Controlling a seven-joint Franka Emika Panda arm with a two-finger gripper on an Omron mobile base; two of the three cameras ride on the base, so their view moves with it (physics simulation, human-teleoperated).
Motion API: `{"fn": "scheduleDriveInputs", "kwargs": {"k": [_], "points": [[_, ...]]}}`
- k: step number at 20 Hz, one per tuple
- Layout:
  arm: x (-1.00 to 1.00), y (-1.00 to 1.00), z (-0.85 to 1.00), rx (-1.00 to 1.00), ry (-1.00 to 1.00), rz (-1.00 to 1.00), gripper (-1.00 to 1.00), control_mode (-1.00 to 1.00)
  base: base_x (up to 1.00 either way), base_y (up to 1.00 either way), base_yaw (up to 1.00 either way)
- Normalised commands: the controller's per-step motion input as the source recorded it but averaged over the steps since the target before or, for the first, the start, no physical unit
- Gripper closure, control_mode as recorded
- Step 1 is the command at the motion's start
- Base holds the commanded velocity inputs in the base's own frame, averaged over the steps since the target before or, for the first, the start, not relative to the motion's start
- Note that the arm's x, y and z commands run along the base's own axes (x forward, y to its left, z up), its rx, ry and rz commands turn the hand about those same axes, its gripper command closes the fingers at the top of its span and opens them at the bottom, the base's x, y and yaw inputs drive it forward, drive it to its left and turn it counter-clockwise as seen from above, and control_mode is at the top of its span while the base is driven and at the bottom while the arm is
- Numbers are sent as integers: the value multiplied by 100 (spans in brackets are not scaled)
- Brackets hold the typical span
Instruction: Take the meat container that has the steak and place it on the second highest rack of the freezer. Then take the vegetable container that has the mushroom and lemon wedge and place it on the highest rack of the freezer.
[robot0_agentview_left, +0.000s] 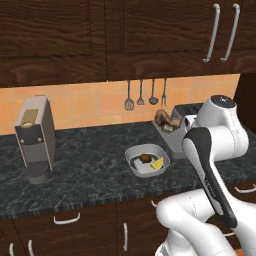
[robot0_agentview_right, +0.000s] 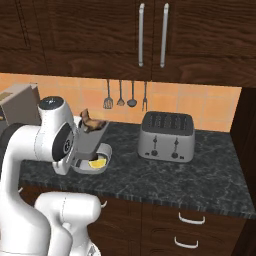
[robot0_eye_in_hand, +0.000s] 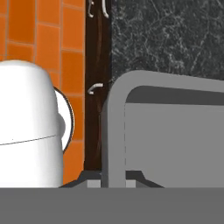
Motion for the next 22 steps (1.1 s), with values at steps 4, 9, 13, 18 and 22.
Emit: {"fn": "scheduleDriveInputs", "kwargs": {"k": [4, 9, 13, 18, 22], "points": [[0, -1, 20, 4, 0, 0, 100, -100, 0, 0, 0], [0, -27, 3, 3, 0, -11, 100, -100, 0, 0, 0], [0, -16, 0, -3, 0, 0, 100, -100, 0, 0, 0], [0, 0, 0, -15, 0, 0, 100, -100, 0, 0, 0], [0, 0, 0, -8, 0, 0, 100, -100, 0, 0, 0]]}}
